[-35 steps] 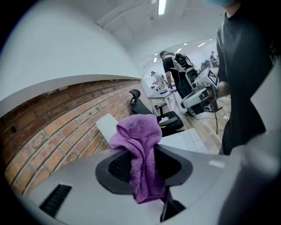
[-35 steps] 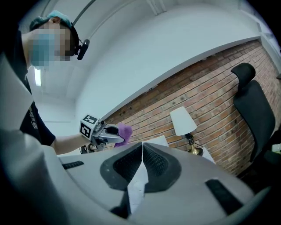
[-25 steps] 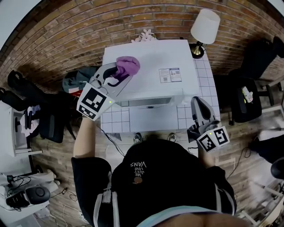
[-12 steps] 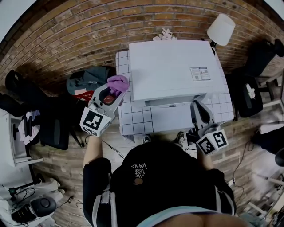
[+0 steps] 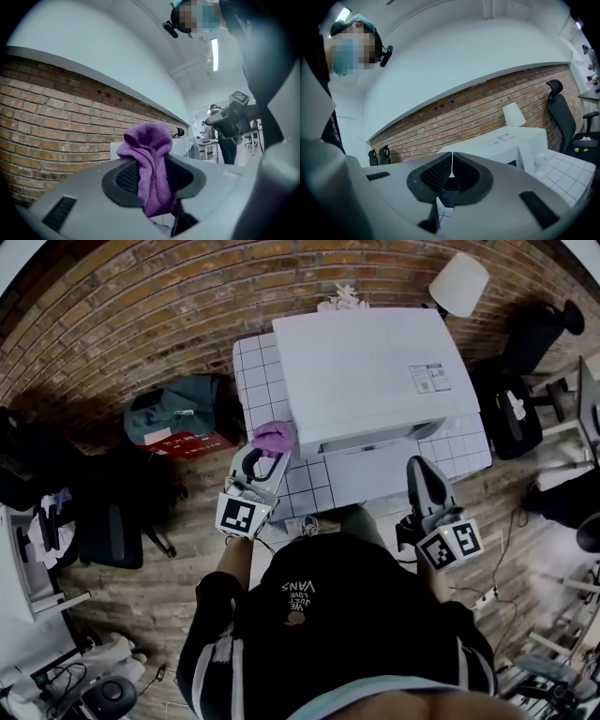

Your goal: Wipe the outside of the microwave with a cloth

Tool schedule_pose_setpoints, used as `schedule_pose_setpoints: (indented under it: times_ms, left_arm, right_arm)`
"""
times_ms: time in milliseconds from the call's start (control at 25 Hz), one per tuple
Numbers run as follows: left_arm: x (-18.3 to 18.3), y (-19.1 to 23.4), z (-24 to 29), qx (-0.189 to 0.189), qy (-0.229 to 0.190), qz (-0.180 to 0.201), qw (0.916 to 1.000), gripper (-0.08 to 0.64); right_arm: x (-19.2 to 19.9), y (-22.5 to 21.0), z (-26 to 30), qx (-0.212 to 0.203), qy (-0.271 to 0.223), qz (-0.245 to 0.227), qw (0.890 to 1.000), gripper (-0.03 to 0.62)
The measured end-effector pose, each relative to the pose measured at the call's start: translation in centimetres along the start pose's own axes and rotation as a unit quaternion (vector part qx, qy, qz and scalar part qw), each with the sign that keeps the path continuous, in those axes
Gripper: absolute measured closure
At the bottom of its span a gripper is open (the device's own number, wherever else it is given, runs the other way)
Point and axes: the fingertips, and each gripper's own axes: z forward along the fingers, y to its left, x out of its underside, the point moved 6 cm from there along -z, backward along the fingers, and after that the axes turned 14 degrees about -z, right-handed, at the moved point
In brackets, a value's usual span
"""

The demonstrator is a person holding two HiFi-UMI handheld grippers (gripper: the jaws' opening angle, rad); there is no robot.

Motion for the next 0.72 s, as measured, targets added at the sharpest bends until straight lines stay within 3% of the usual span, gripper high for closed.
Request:
schedule_pose_setpoints:
  times_ms: [320, 720]
  left_arm:
    - [2.4, 1.2, 1.6, -0.006, -0.005, -0.031, 0.9995, 0.419]
    - [1.5, 6.9, 6.3, -0.027, -0.006, -0.008, 0.9996, 0.419]
  right_arm:
    - [-0.6, -1.4, 0.8, 0.020, 0.018, -0.017, 0.999, 0.588]
    - [-1.1, -4.1, 2.8, 0.028, 0.027, -0.017, 0.999, 0.588]
